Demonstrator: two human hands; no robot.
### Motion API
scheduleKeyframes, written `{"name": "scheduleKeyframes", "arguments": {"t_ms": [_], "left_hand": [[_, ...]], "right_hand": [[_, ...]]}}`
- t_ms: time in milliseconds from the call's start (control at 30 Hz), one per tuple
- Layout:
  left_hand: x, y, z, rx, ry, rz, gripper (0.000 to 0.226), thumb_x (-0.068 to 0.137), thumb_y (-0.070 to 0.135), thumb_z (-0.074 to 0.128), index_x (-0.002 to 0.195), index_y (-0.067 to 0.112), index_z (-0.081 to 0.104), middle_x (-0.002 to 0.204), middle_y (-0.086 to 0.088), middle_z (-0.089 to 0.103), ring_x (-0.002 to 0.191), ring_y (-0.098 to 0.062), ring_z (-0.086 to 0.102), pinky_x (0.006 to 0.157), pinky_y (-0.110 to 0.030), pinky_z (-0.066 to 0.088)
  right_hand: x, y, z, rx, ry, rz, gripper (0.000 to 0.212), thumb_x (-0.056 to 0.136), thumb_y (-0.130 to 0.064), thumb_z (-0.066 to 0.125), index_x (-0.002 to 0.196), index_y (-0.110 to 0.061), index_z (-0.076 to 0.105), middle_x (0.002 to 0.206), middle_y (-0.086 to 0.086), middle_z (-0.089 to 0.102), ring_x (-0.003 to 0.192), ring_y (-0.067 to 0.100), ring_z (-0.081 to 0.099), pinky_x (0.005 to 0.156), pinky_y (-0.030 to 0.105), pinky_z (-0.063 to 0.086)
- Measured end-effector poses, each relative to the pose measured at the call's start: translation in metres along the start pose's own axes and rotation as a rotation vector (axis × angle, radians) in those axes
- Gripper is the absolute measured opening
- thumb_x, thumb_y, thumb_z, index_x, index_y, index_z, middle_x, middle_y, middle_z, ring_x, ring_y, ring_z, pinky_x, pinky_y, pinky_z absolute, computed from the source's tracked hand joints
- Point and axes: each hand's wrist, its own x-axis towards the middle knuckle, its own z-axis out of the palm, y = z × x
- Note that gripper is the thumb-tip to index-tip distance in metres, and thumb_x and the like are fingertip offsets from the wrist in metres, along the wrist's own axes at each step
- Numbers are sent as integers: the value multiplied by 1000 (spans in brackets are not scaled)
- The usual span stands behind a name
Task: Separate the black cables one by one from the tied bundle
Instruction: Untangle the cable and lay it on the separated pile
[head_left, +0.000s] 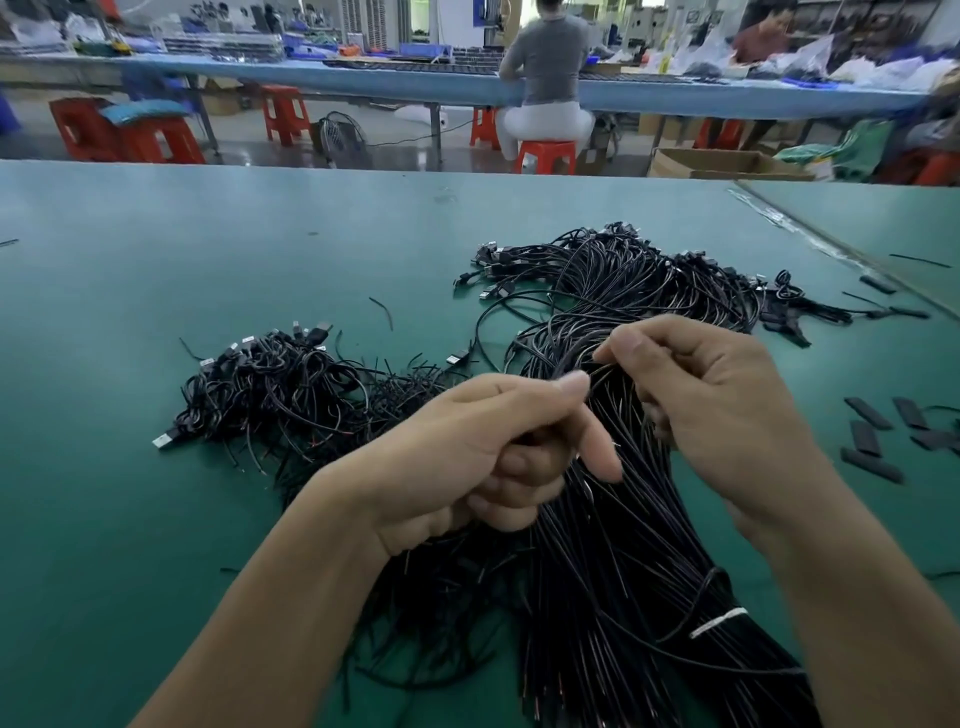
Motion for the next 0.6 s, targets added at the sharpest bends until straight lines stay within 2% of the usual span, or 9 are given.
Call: {"name": "scheduleKeyframes", "arguments": {"t_ms": [67,133,267,333,367,433,467,533,600], "left_hand": [[-2,3,4,-88,-144,9,38,103,36,46,87,14,73,52,14,31,45,-2,24,41,-16,21],[1,5,7,-204,-149,96,36,105,33,45,97,12,73,53,14,33,45,0,26,40,-14,25],[11,6,5,-403,258,308,37,102,27,44,107,4,73,54,9,45,43,-2,38,38,-15,35],[14,3,0,-427,441,354,38,105,23,39,110,1,69,68,1,65,56,-7,61,49,-19,51],[15,1,-2,-417,488,368,38,106,23,38,112,0,67,83,-5,74,73,-12,71,61,-21,58],[17,-2,-3,-340,542,377,36,106,22,37,114,1,66,108,-12,75,102,-20,72,85,-27,59],[17,-5,-3,-220,580,377,35,106,21,38,114,3,66,112,-11,74,107,-19,71,91,-29,57],[18,-9,3,149,644,332,31,107,20,39,109,13,69,103,1,77,100,-8,71,91,-24,56],[16,-9,10,352,567,264,39,107,20,40,87,26,74,74,12,72,71,2,67,70,-14,55]], "right_hand": [[-2,0,2,20,20,-12,20,87,-39,65,78,-24,75,56,4,39,57,21,30,48,30,25],[-3,2,4,-55,-51,-15,21,88,-40,65,82,-22,75,58,10,46,57,19,36,52,31,28],[-7,4,11,-288,-400,38,15,97,-32,59,94,-28,73,57,-8,53,51,8,41,50,29,34],[-11,-1,11,-362,-531,52,17,96,-37,57,95,-31,73,54,-8,54,48,7,42,47,27,37],[-12,-5,10,-383,-556,47,19,96,-39,56,94,-32,73,53,-8,51,47,6,41,47,26,36],[-15,-12,8,-426,-558,24,22,94,-44,55,91,-31,73,52,-7,46,49,6,40,49,33,38],[-16,-16,7,-442,-554,-1,24,93,-47,55,89,-30,72,53,-6,46,50,6,41,51,36,40],[-18,-24,7,-417,-522,-83,28,90,-49,56,83,-27,71,55,-4,52,50,7,45,52,34,43],[-17,-29,6,-328,-425,-165,27,88,-42,57,78,-23,72,61,-2,63,55,15,56,55,31,48]]}}
